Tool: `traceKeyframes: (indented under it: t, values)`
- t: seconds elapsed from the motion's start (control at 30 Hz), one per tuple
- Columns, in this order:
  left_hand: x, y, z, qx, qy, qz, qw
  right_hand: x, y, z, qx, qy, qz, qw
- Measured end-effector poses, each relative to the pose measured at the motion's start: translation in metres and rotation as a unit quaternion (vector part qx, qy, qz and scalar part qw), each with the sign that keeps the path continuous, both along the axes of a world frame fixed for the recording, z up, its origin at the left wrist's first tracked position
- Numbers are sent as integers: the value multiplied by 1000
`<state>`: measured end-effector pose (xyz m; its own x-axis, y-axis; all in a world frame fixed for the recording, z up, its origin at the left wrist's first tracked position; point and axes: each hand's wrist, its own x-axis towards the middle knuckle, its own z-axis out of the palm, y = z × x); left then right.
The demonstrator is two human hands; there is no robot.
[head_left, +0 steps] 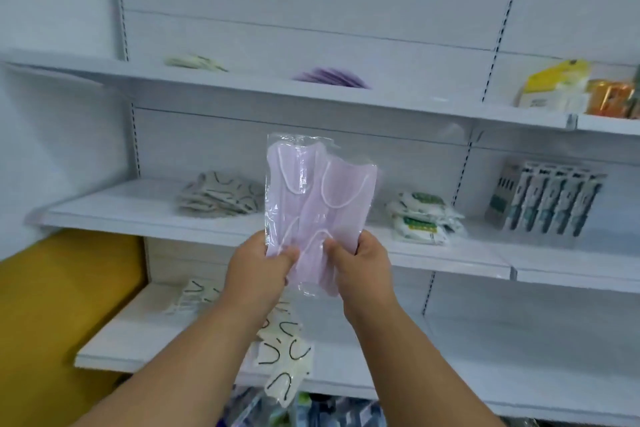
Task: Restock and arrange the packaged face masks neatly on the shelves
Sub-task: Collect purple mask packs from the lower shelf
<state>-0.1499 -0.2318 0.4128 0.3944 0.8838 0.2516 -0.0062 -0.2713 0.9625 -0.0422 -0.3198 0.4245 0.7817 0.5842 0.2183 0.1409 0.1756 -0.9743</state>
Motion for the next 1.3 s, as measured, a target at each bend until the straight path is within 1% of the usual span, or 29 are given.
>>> traceKeyframes:
  t: [0.1,0.17,0.3,0.37,0.43,0.5,0.57,0.63,0.67,0.73,0.83,0.93,1.0,1.07,1.1,1.13,1.17,1.23,1.3]
  values:
    - [-8,28,37,58,5,5,998,-7,29,34,24,-13,-12,1000]
    - [-8,45,62,90,14,5,996,-5,48,56,25,-38,-27,999]
    - [11,80,116,131,7,4,991,13,84,106,38,-76,-56,995]
    - [29,96,146,155,13,7,988,32,105,136,56,-115,-71,989]
    - [51,116,176,190,9,18,982,55,124,168,58,-177,-107,977]
    - [74,138,206,218,-16,23,975,78,140,202,50,-223,-133,964]
    - [96,159,234,247,-24,40,968,102,155,235,36,-215,-112,969]
    - [117,183,261,288,6,77,954,125,177,265,8,-209,-75,975]
    - [128,196,272,303,22,90,948,139,191,279,-29,-240,-82,967]
    - [153,224,290,308,61,96,944,165,218,302,-108,-313,-107,938]
    - [189,261,302,315,152,86,933,197,252,320,-188,-395,-135,889]
    - [221,283,309,350,230,95,903,216,275,324,-235,-440,-164,851]
    - [240,292,311,357,290,90,883,223,288,321,-273,-460,-179,826]
    - [254,299,308,364,372,96,849,228,295,316,-301,-474,-204,802]
    - [258,302,306,366,397,110,835,229,296,314,-307,-476,-219,794]
    - [259,303,305,365,404,129,829,229,295,312,-310,-481,-236,785]
    - [258,304,304,370,391,148,830,227,294,311,-309,-490,-250,776]
    - [249,302,304,394,333,158,842,216,289,308,-309,-523,-264,749]
    - [233,297,301,417,268,141,857,199,283,303,-309,-570,-271,711]
